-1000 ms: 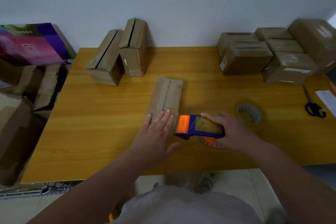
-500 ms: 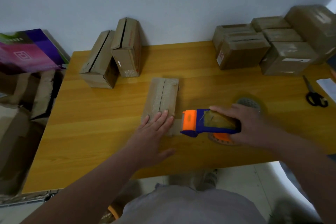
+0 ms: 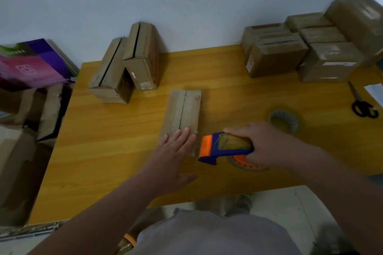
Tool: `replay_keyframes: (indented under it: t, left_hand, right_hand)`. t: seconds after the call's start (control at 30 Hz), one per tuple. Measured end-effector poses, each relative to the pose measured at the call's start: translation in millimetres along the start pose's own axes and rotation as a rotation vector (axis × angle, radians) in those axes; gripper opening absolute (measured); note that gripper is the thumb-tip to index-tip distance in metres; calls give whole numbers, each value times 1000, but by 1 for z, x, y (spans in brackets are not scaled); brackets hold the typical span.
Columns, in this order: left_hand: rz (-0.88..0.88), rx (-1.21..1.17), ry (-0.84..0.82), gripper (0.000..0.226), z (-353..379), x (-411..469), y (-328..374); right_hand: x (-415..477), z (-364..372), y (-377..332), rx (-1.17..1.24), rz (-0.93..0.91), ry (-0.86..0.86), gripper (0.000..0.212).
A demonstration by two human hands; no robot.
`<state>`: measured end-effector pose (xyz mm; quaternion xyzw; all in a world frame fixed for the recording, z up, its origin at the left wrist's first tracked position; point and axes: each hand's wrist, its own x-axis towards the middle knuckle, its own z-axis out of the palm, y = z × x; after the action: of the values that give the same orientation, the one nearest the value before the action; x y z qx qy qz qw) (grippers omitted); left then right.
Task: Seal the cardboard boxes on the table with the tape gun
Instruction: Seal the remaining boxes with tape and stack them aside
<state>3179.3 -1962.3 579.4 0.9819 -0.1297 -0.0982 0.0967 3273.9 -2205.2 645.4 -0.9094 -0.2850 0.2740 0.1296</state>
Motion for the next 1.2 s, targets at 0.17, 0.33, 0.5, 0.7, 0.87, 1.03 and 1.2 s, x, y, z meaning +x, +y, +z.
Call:
replay_keyframes:
  t: [0.17, 0.33, 0.5, 0.7, 0.87, 1.03, 1.2]
  left_hand:
    - [-7, -1, -13, 95, 1, 0, 1]
    - [-36, 43, -25, 93, -1, 1, 5]
    - [-69, 105, -11, 92, -3, 3, 9]
    - [-94, 124, 74, 74, -1, 7, 11]
    - [-98, 151, 212, 72, -5, 13, 7]
    - [-114, 179, 253, 45, -20, 22, -8]
    - [-255, 148, 254, 24, -75, 35, -11]
  right_hand:
    - [21, -5, -18, -8, 42, -8, 65]
    - [31, -4, -5, 221, 122, -140, 60]
    - [33, 1, -1, 158, 187, -227, 60]
    - [17, 12, 29, 92, 263, 25, 80]
    - [11, 39, 40, 178, 339, 211, 76]
    - [7, 60, 40, 119, 354, 145, 71]
    - [8, 43, 29, 97, 344, 224, 61]
